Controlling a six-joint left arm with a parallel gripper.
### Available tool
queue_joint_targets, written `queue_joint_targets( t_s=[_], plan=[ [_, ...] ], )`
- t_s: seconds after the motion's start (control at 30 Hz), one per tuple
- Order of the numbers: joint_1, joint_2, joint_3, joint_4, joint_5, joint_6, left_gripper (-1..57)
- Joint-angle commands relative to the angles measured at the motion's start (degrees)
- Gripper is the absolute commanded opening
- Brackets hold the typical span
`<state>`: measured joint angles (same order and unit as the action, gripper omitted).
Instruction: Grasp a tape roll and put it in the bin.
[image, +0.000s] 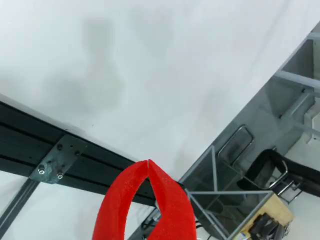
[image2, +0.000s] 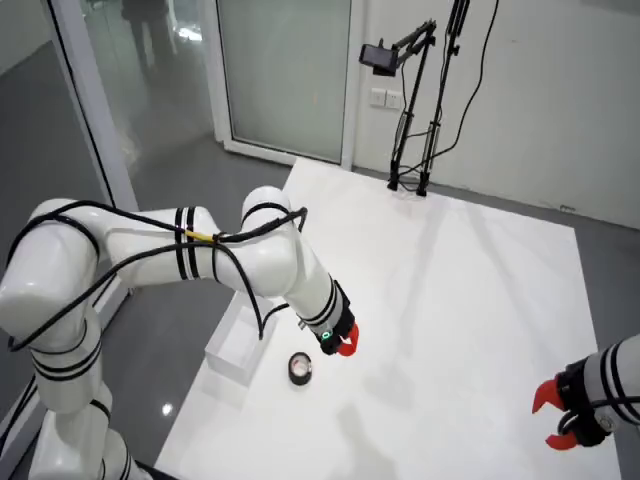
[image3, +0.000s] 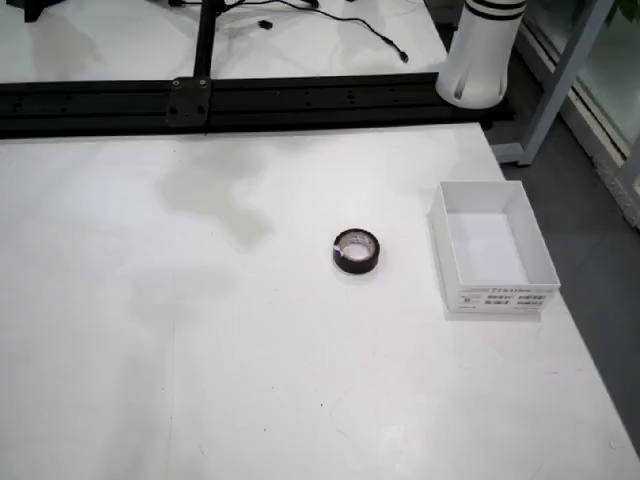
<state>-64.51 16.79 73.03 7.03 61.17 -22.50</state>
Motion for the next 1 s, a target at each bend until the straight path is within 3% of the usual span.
queue_joint_targets(
  t_s=[0.03, 0.5, 0.63, 1.0],
  plan=[
    [0.09, 0.0, 0.0, -0.09, 0.0, 2.9, -0.4],
    [0.79, 0.0, 0.0, 0.0, 0.09, 4.22, -0.1],
    [1.76, -0.26, 0.35, 0.09, -3.78, 4.84, -0.5],
    [8.88, -0.35, 0.35, 2.55, -6.5, -13.09, -0.5]
  ],
)
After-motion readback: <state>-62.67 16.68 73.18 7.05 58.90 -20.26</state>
